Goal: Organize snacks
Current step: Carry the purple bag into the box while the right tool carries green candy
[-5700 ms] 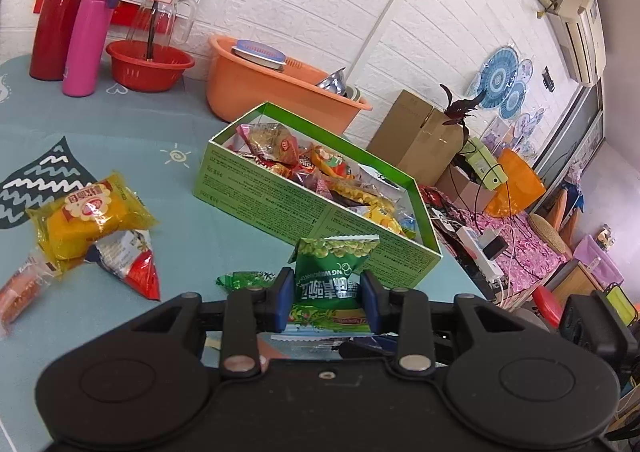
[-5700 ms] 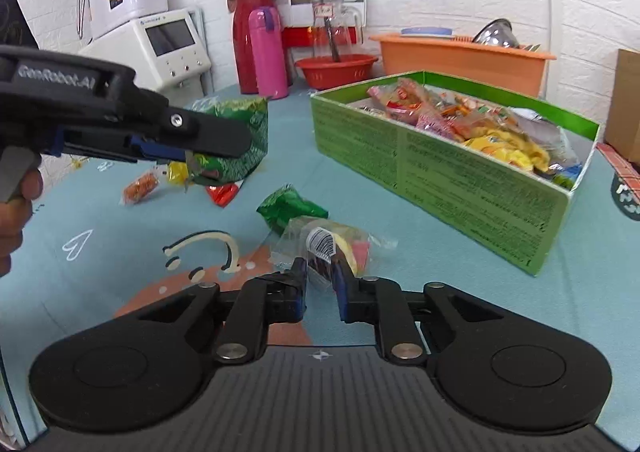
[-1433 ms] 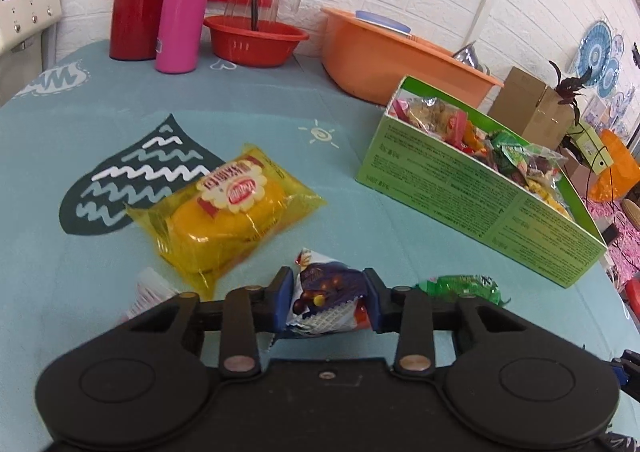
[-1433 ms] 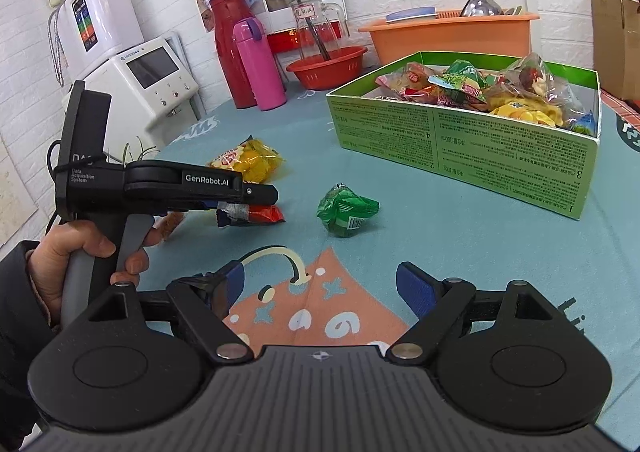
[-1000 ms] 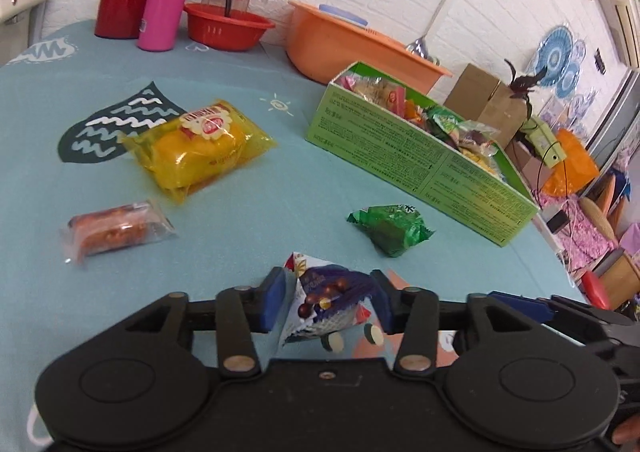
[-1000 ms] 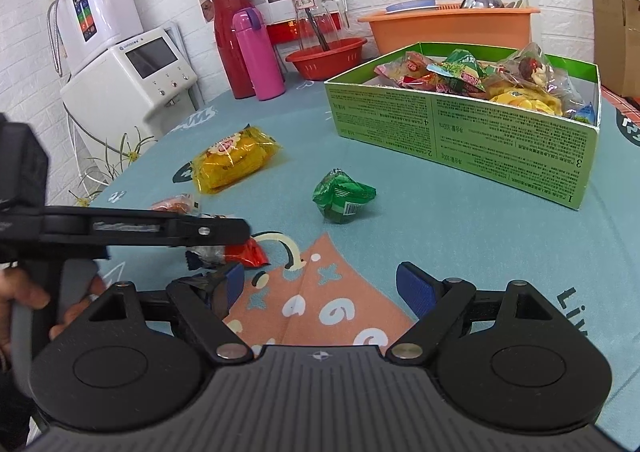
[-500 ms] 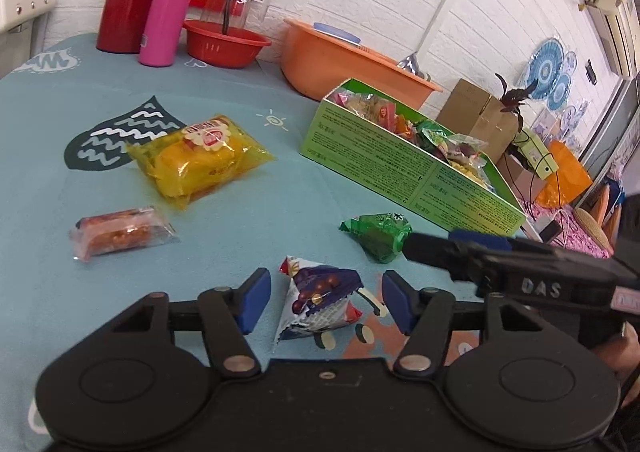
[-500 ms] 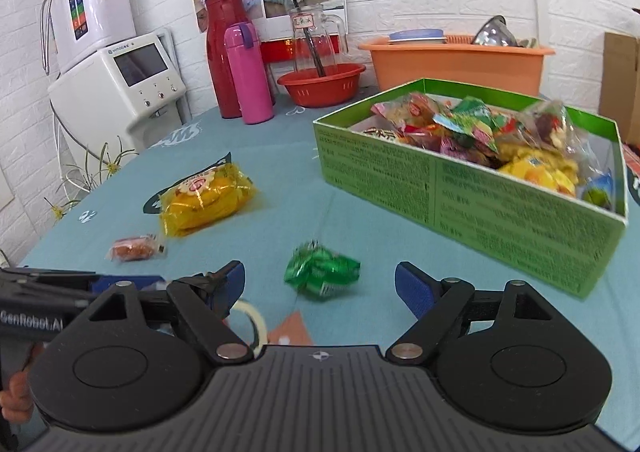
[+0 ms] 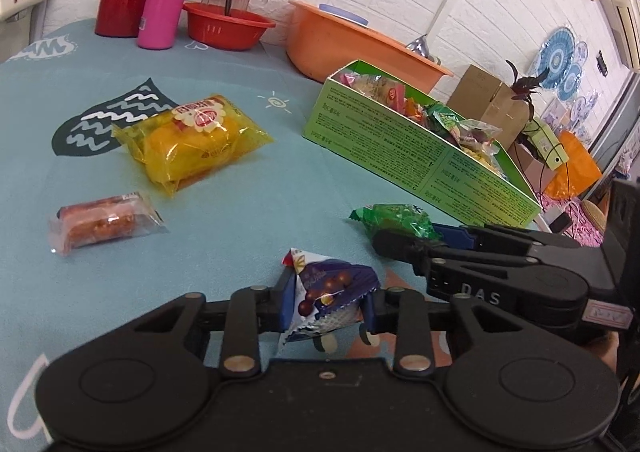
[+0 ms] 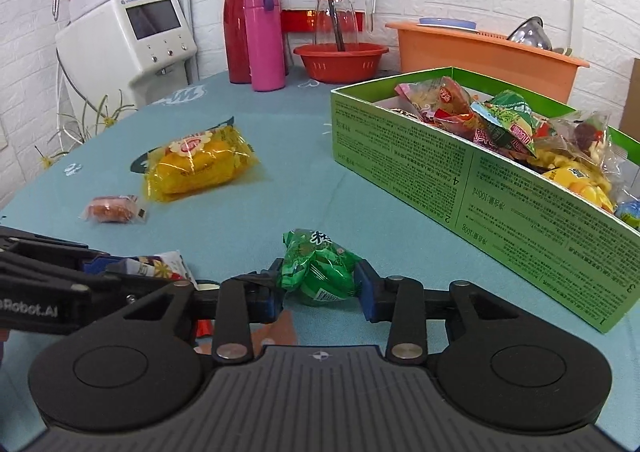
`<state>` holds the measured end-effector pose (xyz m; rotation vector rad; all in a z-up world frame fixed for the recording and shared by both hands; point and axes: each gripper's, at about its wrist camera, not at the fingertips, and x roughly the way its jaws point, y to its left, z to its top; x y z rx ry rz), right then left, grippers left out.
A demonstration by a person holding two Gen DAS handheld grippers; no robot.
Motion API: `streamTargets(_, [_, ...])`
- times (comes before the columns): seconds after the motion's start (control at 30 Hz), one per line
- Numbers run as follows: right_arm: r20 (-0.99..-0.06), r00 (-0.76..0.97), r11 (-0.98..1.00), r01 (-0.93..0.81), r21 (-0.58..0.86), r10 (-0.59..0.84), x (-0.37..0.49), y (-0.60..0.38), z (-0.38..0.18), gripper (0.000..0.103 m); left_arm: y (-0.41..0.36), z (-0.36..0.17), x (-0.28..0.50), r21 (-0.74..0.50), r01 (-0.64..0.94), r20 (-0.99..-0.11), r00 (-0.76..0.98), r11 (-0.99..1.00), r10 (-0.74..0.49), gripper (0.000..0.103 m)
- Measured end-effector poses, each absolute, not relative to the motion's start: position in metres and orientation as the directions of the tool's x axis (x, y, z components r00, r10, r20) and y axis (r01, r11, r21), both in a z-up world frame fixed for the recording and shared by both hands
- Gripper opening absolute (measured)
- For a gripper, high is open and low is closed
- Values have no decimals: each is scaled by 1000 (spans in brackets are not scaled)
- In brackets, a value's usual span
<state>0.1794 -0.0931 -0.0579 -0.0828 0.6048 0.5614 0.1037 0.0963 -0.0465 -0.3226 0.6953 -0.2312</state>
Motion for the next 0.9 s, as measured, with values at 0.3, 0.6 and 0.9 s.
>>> streamTargets(0.3, [-454,732,854,-499,151,508,158,-121,-34,64,86,-12,107,-360,152,-542,769,921,-338,63])
streamTargets(0.6, [-318,866,923,-359,140,385,163,-176,-6,64,48,33,150,-286,243,-464,811,927,-356,63])
streamTargets(0.9, [-278,935,971,-185,153,222,190,-224,-3,64,30,44,225,-268,206,-431,848,941,-308,63])
